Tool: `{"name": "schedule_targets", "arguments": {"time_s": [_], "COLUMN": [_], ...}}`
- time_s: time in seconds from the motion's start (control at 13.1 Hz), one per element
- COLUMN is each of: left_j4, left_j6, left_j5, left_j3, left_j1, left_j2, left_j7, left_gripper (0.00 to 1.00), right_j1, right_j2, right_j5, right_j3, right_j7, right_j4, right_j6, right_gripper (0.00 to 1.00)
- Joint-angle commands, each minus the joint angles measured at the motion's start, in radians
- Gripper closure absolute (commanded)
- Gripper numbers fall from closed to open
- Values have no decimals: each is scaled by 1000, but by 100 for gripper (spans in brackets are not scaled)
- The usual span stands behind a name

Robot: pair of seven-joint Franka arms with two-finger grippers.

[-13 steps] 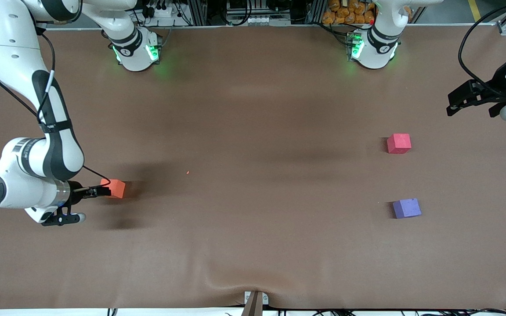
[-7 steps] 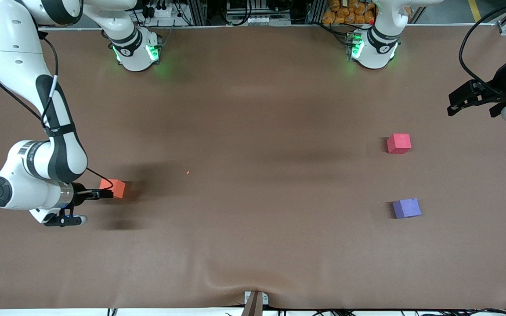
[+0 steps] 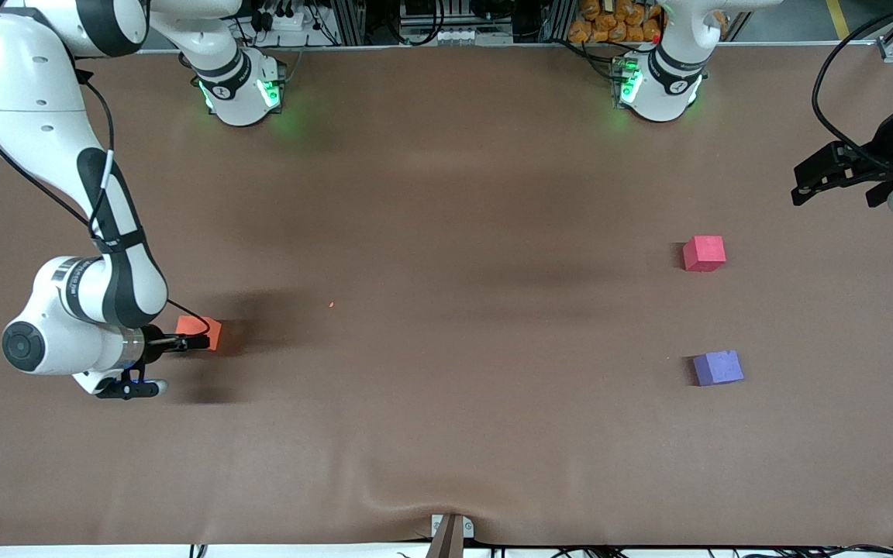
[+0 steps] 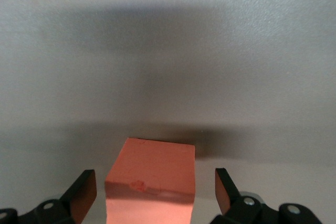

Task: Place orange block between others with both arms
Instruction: 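Lower the right gripper over the orange block and close on it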

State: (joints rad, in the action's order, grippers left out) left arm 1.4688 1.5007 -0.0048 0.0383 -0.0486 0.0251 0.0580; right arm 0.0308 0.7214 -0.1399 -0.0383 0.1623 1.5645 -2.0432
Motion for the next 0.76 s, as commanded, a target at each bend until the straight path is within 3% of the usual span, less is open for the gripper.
{"name": "schedule_targets", "arguments": {"time_s": [0.0,0.23,0.69], "left_j4": [1,1,-1], "left_j6": [-13,-13,-13], "left_j5": [-3,-3,-3], "left_j3": [2,2,5], "left_j1": [6,6,4], "left_j2": [-8,-8,-11], "left_j7": [-7,-7,-9], "left_gripper": [0,0,0], "right_j1": [-8,-12,-19], "right_j2": [18,20,20], "right_j5": [-15,-15,-17], "right_j3": [-3,-3,-2], "right_j7": [-27,-27,-95], "right_j4": [-1,2,0], "right_j6": [-5,5,18], "right_gripper": [0,1,41]}}
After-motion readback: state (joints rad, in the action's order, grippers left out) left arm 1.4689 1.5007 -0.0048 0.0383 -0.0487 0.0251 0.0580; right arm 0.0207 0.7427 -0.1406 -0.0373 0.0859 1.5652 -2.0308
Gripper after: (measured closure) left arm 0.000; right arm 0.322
